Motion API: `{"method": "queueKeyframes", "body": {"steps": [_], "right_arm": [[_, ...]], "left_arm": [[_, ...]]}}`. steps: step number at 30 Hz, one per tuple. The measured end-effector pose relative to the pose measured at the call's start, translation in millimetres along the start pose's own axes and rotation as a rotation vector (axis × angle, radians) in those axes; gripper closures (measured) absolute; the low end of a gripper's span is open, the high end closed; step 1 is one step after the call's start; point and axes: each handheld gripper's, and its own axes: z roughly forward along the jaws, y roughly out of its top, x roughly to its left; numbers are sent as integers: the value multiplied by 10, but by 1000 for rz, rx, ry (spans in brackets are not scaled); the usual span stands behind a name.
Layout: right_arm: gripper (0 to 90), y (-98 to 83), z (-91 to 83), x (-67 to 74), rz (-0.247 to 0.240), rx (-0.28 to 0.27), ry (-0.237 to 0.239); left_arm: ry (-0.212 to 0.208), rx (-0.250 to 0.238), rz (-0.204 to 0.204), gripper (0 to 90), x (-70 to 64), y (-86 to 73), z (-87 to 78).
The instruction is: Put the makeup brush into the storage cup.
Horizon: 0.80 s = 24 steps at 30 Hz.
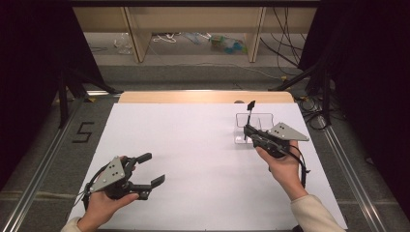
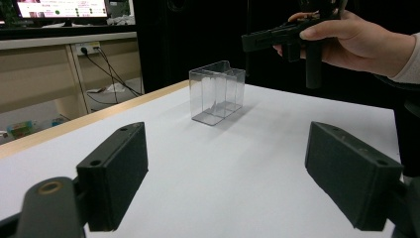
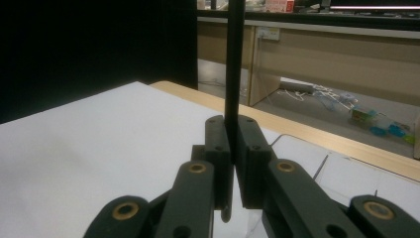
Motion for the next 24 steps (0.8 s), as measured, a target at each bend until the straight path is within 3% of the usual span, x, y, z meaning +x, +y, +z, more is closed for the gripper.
{"method": "queueKeyframes", "body": {"steps": [24], "right_arm": [[858,43,97,-66,3,2,-16]], "left_arm": [[-1,-2,0,166,-3,-1,2]]}}
